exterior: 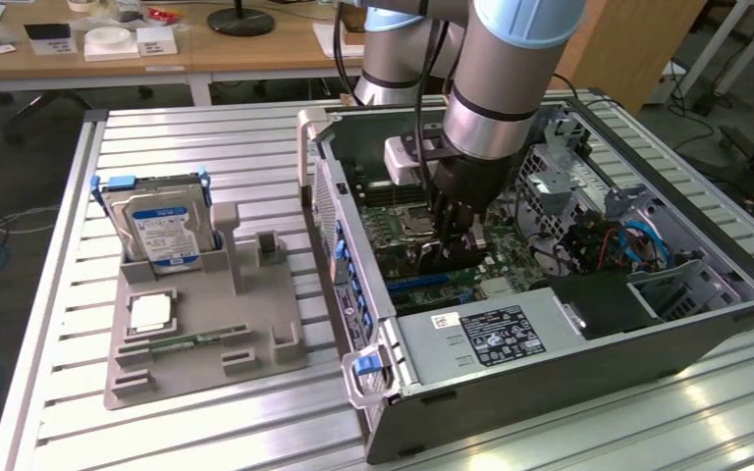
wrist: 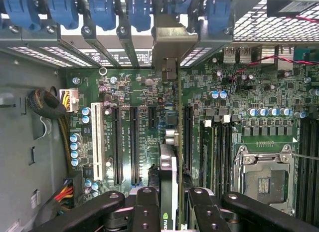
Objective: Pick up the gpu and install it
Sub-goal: 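Insert the gpu into the slot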
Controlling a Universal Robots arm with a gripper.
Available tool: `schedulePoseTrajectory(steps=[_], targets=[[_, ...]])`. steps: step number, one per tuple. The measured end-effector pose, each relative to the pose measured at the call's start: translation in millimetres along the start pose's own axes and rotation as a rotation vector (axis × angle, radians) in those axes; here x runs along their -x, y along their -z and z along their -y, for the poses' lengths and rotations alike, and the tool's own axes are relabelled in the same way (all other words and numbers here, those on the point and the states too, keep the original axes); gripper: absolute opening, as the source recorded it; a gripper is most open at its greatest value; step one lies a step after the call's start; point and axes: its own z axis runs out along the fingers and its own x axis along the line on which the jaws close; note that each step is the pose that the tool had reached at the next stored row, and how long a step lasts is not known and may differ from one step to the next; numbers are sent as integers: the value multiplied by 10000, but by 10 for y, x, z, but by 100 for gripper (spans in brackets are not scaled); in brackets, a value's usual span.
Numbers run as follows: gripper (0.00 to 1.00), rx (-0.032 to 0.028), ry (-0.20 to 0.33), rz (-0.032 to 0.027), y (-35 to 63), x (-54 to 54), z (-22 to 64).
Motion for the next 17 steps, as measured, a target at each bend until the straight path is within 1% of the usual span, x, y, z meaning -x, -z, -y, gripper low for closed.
schedulePoseTrajectory(steps=[10, 17], targets=[[27, 1, 2, -3, -25, 4, -9], [27, 0, 1, -1, -40, 3, -37]])
